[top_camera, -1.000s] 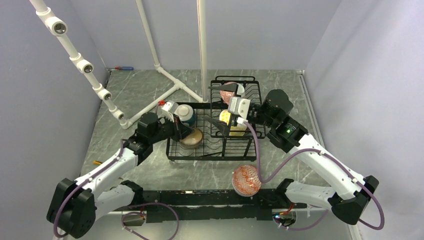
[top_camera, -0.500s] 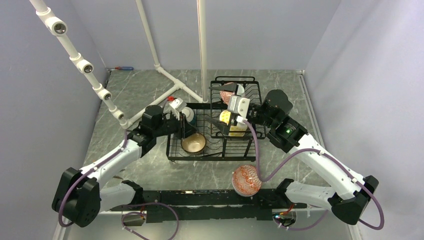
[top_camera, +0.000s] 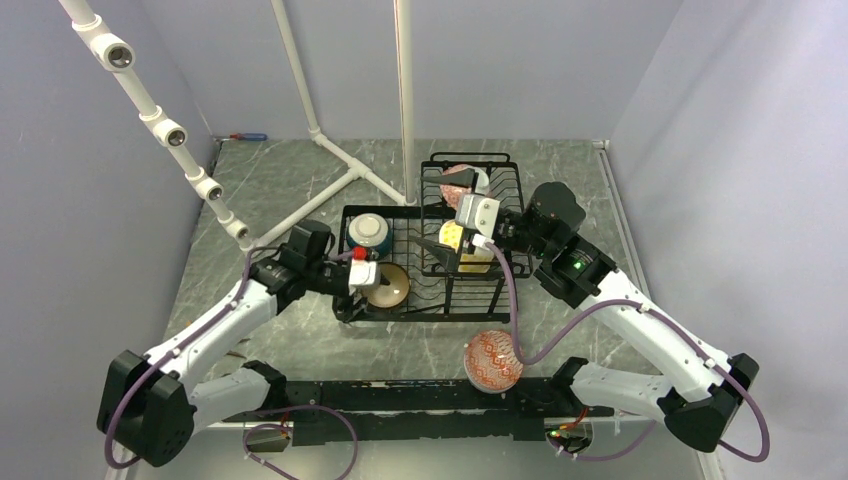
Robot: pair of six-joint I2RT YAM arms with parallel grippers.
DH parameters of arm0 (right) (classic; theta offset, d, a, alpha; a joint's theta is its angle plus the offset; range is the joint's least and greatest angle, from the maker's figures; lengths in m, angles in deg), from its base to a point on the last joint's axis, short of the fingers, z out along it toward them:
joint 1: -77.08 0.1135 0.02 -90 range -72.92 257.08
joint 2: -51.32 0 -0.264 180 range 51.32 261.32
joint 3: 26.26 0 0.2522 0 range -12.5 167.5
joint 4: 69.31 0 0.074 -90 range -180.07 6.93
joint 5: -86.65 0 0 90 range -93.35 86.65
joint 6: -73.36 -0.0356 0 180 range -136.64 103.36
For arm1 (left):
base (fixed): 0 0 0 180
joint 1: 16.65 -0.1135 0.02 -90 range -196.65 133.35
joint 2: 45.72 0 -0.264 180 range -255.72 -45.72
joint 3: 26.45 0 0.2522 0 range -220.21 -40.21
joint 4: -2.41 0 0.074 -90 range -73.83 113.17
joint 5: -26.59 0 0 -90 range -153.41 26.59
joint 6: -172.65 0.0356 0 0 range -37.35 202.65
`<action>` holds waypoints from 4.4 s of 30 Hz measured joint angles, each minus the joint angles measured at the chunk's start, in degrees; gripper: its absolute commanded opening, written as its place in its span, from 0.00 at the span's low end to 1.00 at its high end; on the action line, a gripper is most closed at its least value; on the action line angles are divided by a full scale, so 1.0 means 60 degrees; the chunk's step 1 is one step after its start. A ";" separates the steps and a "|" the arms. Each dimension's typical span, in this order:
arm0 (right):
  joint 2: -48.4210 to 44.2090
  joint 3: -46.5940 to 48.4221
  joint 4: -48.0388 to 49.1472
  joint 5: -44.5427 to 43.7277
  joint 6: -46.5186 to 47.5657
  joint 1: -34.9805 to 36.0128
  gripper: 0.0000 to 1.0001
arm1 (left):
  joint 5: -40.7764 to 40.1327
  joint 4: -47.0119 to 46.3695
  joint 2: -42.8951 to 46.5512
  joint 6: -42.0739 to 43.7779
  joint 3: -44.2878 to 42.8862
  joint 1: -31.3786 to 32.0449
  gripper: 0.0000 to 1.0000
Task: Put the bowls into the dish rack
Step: Pick up the bowl from the dish rack, then turn the bowl upside down on the dish rack.
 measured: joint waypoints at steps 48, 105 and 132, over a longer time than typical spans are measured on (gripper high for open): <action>-0.0186 -0.0306 -0.0219 0.0004 0.0029 0.0000 1.00 | -0.1796 0.1268 -0.1588 0.2783 -0.0769 0.0361 0.03; 0.5985 0.3636 -0.6706 -0.1993 0.7355 0.2291 0.00 | -0.1577 0.6156 -0.0233 0.4448 -0.4262 -0.0805 0.58; 0.4597 0.3599 -0.5694 0.2441 0.3104 0.0703 0.00 | -0.3049 0.0667 0.3734 0.7428 -0.1082 -0.0783 0.94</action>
